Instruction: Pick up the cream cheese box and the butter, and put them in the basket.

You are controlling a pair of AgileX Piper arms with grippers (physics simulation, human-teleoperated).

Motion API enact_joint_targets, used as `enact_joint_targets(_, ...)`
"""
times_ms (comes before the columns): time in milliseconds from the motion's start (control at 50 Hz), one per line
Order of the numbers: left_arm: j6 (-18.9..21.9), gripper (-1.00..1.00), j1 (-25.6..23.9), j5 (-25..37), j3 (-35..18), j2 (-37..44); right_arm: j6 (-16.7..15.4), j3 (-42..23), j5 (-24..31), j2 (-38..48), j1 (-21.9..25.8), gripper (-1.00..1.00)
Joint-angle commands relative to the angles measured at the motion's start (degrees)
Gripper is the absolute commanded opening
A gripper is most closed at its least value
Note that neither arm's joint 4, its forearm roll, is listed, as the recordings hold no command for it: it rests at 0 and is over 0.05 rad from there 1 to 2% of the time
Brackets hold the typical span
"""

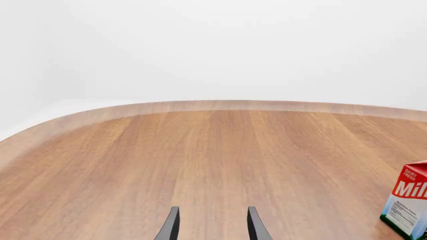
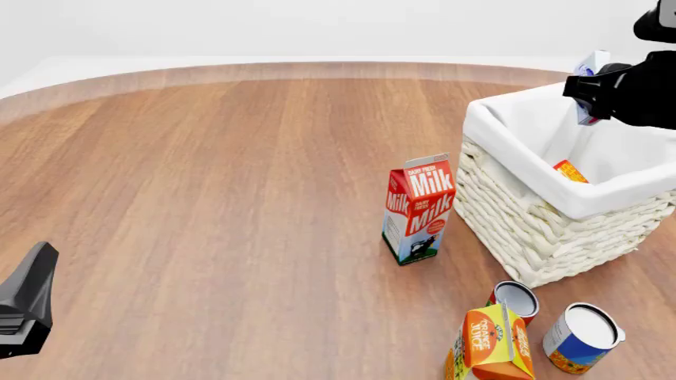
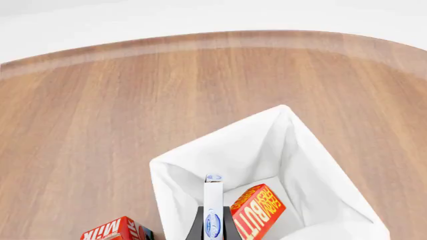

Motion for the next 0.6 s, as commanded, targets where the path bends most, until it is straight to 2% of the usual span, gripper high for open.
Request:
enact_joint_targets(20,-0.01,1.0,0.01,-0.01,0.0,0.0,0.08,1.98,-1.87,0.77,-1.9,-1.0)
enact_joint_targets(600,0.01,1.0,0.0,0.0,0.0,0.0,0.25,4.98,-4.53,2.21,-3.47,-1.0)
